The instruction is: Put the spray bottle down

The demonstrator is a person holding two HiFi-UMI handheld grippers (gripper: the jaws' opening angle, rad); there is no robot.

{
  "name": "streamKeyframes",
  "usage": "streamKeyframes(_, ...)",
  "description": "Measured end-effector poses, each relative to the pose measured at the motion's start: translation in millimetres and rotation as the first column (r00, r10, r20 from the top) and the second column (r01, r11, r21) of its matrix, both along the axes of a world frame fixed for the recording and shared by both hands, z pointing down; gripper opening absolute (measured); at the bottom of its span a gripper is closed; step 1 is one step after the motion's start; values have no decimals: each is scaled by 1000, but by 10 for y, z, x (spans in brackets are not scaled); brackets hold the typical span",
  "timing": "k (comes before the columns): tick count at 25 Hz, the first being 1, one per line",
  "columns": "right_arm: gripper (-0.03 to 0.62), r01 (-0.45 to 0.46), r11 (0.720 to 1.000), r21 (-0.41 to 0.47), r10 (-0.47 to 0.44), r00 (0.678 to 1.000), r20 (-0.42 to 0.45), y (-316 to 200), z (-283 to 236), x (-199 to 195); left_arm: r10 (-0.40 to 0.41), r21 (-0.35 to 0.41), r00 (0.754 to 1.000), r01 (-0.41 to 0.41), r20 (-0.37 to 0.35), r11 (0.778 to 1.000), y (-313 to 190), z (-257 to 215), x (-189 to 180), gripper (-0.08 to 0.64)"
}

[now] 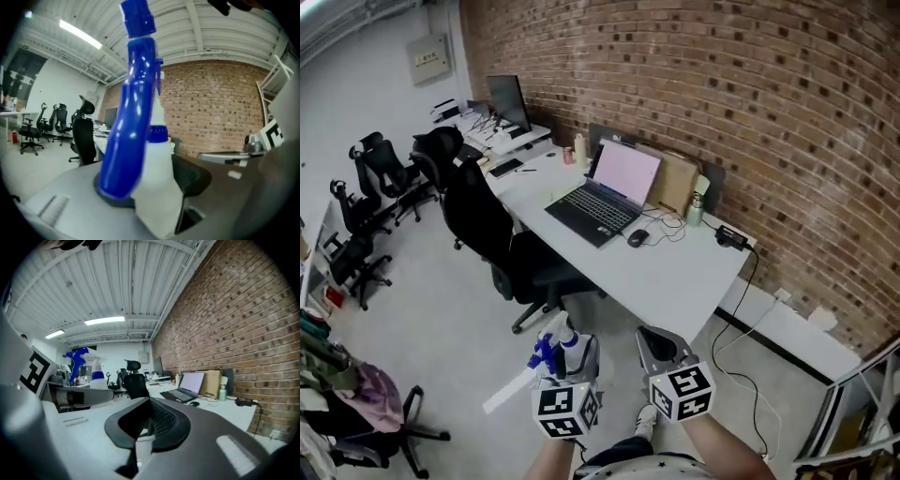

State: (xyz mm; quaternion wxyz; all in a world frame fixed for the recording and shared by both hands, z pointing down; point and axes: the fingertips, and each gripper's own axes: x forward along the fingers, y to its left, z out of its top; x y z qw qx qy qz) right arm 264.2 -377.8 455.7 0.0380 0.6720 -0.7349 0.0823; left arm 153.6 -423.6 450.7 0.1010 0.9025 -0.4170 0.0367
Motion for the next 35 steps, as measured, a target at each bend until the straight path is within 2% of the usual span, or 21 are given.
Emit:
streamKeyframes(5,-2,-172,985,-25,171,985,-13,-83,163,971,158,7,987,-158,-6,987,-304,122,1044,236)
streamKeyframes(10,-2,-273,961,-52,273,962,-11,-228,298,1776,265,2,964,-265,-11,964,-556,238,1979,236)
streamKeyframes(19,-2,-403,908,-119,406,914,4,-404,635,2813,371,29,927,-373,51,927,-928,596,3309,236)
streamKeyframes(26,-2,-431,888,-162,440,898,24,-456,821,3102,416,59,904,-422,96,905,-1052,824,3852,236)
streamKeyframes(35,-2,-429,886,-175,440,897,31,-503,863,3125,421,39,892,-432,163,901,-1138,981,4032,247)
